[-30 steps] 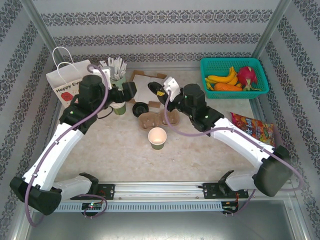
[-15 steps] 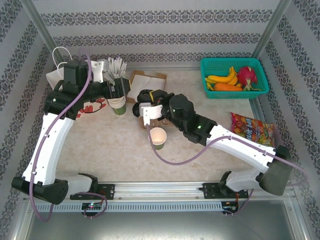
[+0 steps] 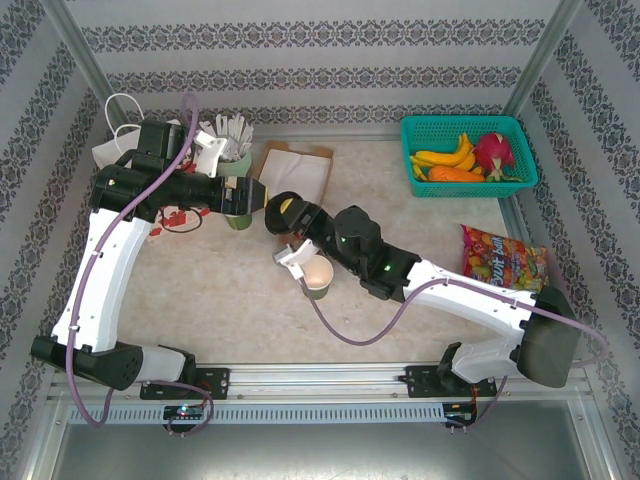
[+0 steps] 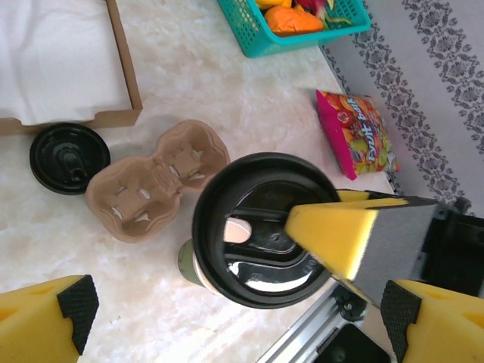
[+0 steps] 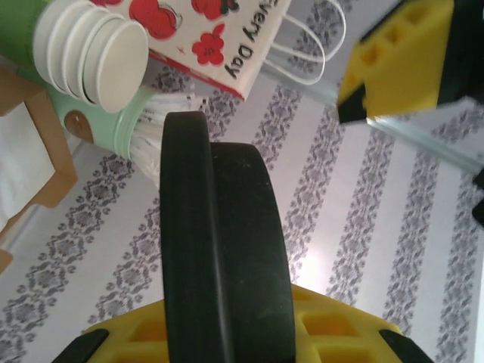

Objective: Pack the takeout coffee

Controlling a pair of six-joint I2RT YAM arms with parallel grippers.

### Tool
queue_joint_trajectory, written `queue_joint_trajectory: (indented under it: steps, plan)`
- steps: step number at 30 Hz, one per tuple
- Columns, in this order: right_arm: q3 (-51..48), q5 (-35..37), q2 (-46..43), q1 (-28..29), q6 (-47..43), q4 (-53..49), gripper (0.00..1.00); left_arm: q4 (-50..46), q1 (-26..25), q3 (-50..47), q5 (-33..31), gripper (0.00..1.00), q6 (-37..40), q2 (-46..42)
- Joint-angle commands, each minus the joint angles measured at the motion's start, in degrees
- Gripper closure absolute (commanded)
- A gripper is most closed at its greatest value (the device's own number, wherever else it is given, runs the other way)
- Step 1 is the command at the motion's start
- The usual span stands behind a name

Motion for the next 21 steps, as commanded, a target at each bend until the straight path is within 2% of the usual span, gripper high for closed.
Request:
queue_joint_trajectory:
  steps: [1,8,13,21]
  plan:
    - [-0.78,-5.53,-2.17,-0.12,-7.77,4.10,0.93,-2.39,0.53,1.02,3.14,0.06,2.28,-0.74]
    - [-0.28,-5.85,-2.79,-0.21,-8.55,2.43,0.93,-1.72,0.39,-2.18,3.69,0.24,1.43,-0.72]
    - [-0.28,-6.39,-2.66,-0.11,-8.31,3.16,0.93,-2.51,-0.22,-3.41,6.61,0.31,3.18,0.24]
    - [0.05,-7.38,-2.49,-0.12,-7.08,3.50,0.93,-4.15,-2.02,-4.23,4.31,0.48,5.39,2.02]
